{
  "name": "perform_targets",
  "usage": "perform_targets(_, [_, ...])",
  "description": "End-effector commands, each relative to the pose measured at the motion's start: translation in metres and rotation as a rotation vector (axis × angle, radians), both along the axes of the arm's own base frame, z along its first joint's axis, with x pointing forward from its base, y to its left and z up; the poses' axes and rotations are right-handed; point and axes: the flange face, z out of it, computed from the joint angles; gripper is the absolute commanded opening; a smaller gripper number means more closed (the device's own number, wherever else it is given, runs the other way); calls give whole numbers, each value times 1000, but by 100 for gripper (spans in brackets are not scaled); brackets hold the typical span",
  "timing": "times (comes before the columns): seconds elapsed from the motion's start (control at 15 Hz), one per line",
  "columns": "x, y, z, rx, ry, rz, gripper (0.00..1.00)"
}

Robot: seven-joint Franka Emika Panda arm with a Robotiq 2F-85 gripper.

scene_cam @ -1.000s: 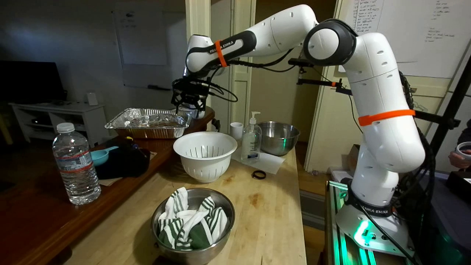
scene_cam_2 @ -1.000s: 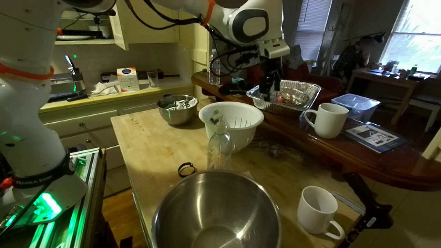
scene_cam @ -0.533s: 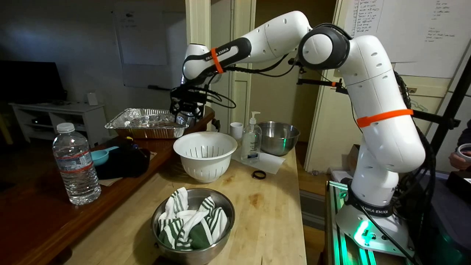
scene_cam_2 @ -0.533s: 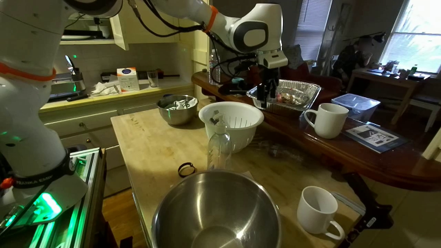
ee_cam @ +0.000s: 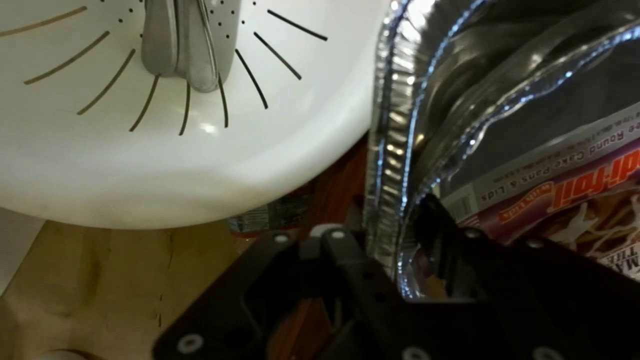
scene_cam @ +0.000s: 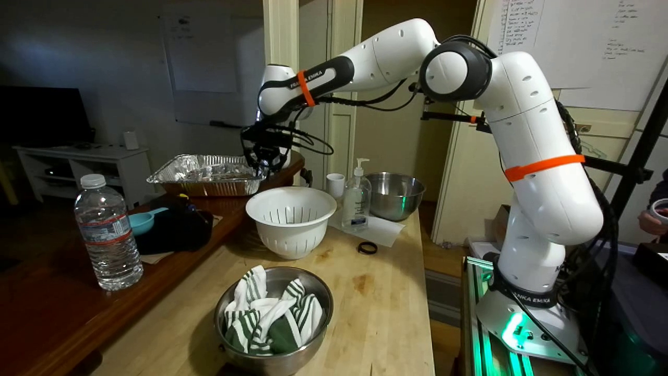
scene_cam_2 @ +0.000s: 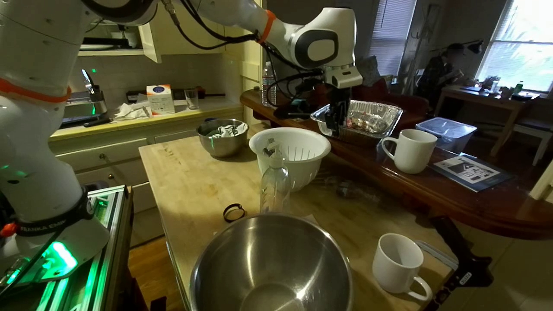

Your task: Move the foil containers to the left.

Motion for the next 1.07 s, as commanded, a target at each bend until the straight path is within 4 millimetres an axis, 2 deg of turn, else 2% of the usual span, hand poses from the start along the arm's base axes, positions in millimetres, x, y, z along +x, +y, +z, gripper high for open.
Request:
perform_targets(0.0, [1,2,8,4,30,-10,2])
perform_targets(0.07, [0,6,16,1,30,-14,0])
perform_targets(0.2, [-3,16,37,-1,20,-11,4])
perform_targets(0.27, [-4,21,48,-8,12,-10,2])
perform_targets(0.6, [-17,51,121,-51,-101,-26,4])
perform_targets(1.0, [-36,91,190,-92,-225,-32,4])
